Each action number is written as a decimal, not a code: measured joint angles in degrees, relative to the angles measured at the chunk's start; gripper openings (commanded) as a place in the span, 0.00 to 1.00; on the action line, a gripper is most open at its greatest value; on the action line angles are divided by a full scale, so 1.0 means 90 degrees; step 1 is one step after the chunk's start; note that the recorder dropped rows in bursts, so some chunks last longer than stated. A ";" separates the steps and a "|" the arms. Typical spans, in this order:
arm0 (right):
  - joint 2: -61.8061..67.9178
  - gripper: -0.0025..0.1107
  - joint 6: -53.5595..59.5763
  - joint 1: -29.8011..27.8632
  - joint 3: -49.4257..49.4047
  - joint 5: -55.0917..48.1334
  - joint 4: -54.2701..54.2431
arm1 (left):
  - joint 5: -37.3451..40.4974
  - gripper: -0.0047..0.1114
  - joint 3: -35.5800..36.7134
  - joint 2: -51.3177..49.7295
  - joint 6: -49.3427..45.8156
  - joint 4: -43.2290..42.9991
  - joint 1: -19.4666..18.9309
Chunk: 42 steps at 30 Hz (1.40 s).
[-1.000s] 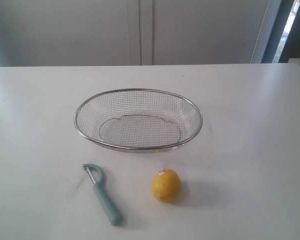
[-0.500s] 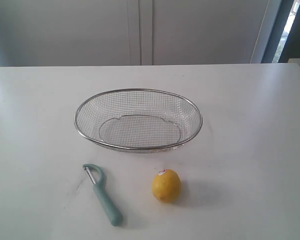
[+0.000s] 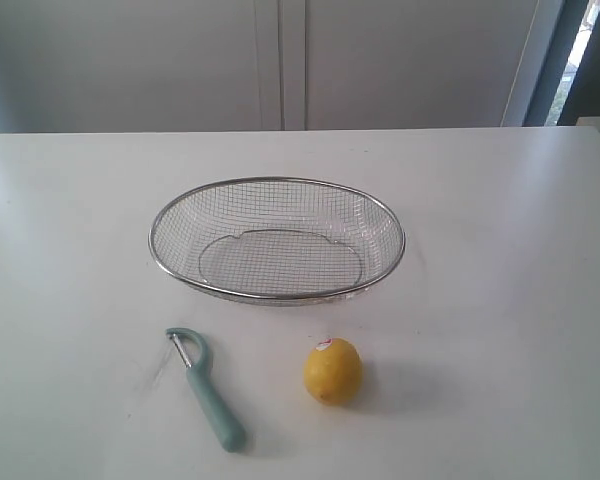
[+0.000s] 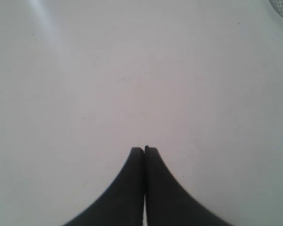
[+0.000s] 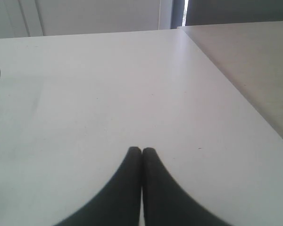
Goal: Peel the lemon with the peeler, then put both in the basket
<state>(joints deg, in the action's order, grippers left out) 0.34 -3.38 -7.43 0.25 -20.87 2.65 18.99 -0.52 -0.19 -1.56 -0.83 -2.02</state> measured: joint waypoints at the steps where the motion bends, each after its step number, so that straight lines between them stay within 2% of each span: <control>1: 0.0000 0.02 0.0000 0.0000 0.0000 0.0000 0.0000 | 0.0000 0.04 0.0000 0.0000 0.0000 0.0000 0.0000; 30: 0.0000 0.02 0.0000 0.0000 0.0000 0.0057 0.0000 | 0.0000 0.04 0.0000 0.0000 0.0000 0.0000 0.0000; 33: 0.0000 0.02 0.0000 0.0000 0.0000 0.0491 0.0000 | 0.0000 0.04 0.0000 0.0000 0.0000 0.0000 0.0000; 38: 0.0000 0.02 0.0000 0.0000 0.0000 0.2445 0.0000 | 0.0000 0.04 0.0000 0.0000 0.0000 0.0000 0.0000; 42: 0.0000 0.02 0.0000 0.0000 0.0000 0.3419 0.0000 | 0.0000 0.04 0.0000 0.0000 0.0000 0.0000 0.0000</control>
<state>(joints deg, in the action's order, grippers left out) 0.34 -3.38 -7.43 0.25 9.90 2.65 18.99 -0.52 -0.19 -1.56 -0.83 -2.02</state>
